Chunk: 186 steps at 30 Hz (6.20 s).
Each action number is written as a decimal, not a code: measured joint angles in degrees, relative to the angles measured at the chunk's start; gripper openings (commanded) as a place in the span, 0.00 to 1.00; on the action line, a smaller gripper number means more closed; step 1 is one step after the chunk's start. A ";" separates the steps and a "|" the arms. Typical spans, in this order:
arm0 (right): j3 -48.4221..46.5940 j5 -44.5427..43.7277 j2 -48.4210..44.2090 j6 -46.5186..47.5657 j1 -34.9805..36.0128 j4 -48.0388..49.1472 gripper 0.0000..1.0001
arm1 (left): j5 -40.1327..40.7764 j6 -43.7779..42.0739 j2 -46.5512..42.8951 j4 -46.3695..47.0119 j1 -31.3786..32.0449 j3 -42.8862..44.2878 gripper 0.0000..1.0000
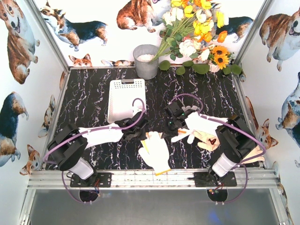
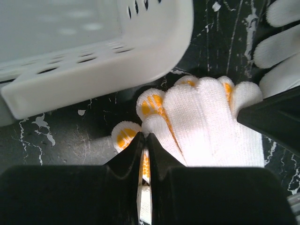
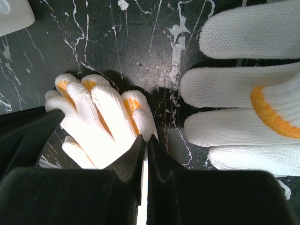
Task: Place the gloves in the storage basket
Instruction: Pair the glove with the glove.
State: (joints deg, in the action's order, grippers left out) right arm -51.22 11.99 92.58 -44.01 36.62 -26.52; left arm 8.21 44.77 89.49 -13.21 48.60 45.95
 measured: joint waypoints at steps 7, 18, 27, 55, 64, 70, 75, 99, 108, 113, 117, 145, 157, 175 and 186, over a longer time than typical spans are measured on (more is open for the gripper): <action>0.07 1.14 -2.23 0.04 0.00 0.22 0.00 | 0.68 0.04 -4.15 -0.90 0.00 -0.04 0.00; 0.13 3.65 -2.56 0.26 0.11 1.57 0.00 | 2.34 0.24 -5.95 -3.30 0.00 -1.68 0.00; 0.11 4.09 -0.17 0.42 0.39 2.12 0.00 | 3.89 0.42 -6.40 -4.72 0.00 -4.31 0.00; -3.85 5.55 7.15 1.46 4.02 5.55 0.00 | 5.99 1.38 -7.04 -4.81 0.00 -5.92 0.16; -3.87 5.51 7.02 1.42 4.13 5.86 0.17 | 6.19 -0.02 -12.52 -8.00 -0.09 -1.99 0.39; -3.15 4.35 3.65 0.98 4.15 5.42 0.33 | 5.62 0.39 -11.32 -6.36 -0.26 0.33 0.40; -2.45 3.74 -1.68 0.68 4.15 4.68 0.38 | 4.26 1.79 -8.15 -4.59 -0.42 0.20 0.38; 1.46 1.88 -9.31 -0.74 4.15 2.32 0.40 | -1.42 6.27 -3.96 4.94 -1.70 -5.90 0.14; 1.53 1.84 -9.31 -0.98 4.15 2.32 0.40 | -1.66 6.49 -3.65 5.97 -1.70 -6.01 0.12; 1.53 1.86 -9.31 -1.07 4.15 2.34 0.40 | -1.99 6.49 -2.64 6.54 -1.70 -6.01 0.14; 1.53 1.86 -9.31 -1.09 4.15 2.34 0.40 | -2.16 6.47 -2.43 7.10 -1.70 -6.01 0.08; 1.53 2.95 -0.79 -2.64 9.38 5.99 0.39 | 1.62 6.43 -7.63 4.39 -1.70 -8.07 0.00; 1.53 4.76 2.29 -4.31 9.40 9.77 0.38 | 4.37 6.69 -8.52 1.27 -1.70 -8.96 0.00; 1.53 4.44 -1.11 -4.07 9.46 7.76 0.47 | 5.16 6.08 -8.66 1.31 -2.05 -10.03 0.32; 11.63 4.85 -15.34 -5.07 4.83 8.02 0.48 | 4.44 2.54 -13.22 -2.34 -2.08 -5.11 0.40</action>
State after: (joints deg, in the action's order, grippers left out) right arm -39.59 16.84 77.23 -49.08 41.45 -18.50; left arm 12.64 47.31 76.27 -15.55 46.52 40.84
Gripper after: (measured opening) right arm 0.481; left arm 0.412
